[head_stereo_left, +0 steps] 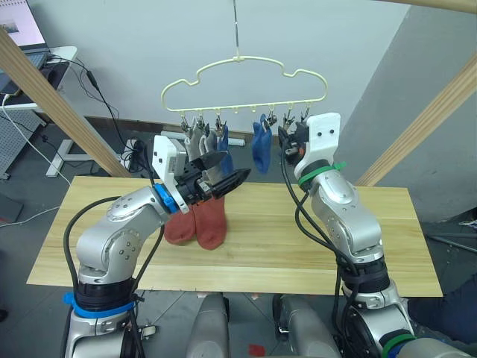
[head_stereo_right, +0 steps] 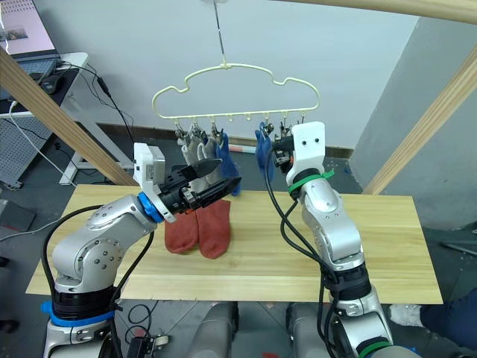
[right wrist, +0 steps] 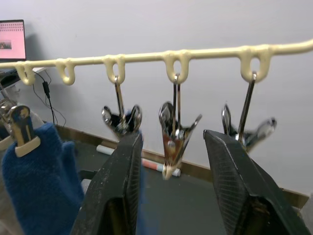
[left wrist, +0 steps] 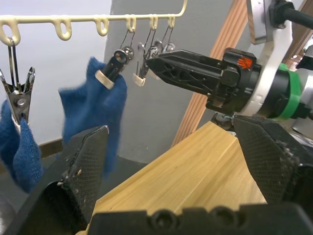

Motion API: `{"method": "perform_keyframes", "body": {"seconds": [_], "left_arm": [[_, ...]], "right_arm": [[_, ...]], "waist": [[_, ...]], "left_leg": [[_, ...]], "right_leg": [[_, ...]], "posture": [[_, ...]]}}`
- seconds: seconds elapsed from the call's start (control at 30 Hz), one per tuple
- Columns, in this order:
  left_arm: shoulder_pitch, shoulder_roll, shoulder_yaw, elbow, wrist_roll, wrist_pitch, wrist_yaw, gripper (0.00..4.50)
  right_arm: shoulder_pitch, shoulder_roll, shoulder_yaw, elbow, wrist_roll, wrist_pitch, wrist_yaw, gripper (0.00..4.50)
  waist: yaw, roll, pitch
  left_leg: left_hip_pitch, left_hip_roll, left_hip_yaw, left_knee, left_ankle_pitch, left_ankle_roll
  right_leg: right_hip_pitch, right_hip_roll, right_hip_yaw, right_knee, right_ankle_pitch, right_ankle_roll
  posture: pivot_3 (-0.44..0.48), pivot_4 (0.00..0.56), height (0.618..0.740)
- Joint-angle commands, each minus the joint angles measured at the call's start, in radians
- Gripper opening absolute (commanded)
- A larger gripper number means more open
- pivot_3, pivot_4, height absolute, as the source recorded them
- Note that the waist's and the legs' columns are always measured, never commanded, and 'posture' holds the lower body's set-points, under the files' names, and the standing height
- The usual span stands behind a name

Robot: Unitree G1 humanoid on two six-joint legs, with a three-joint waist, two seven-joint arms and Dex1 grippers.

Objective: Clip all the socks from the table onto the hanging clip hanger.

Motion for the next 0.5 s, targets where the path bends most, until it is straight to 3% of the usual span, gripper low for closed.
{"method": "perform_keyframes", "body": {"seconds": [0.03,0.5], "left_arm": [[-0.004,0.014,0.018,-0.040,-0.023,-0.009,0.000,4.50],[0.006,0.021,0.023,-0.051,-0.024,-0.014,0.016,4.50]], "right_arm": [[-0.032,0.019,-0.015,0.004,-0.012,-0.041,0.005,2.08],[-0.087,0.067,-0.031,0.094,-0.016,-0.081,0.015,2.08]], "waist": [[0.001,0.000,0.000],[0.005,0.000,0.000]], "left_leg": [[0.000,0.000,0.000,0.000,0.000,0.000],[0.000,0.000,0.000,0.000,0.000,0.000]], "right_leg": [[0.000,0.000,0.000,0.000,0.000,0.000],[0.000,0.000,0.000,0.000,0.000,0.000]], "posture": [[0.242,0.282,0.740],[0.263,0.283,0.740]]}}
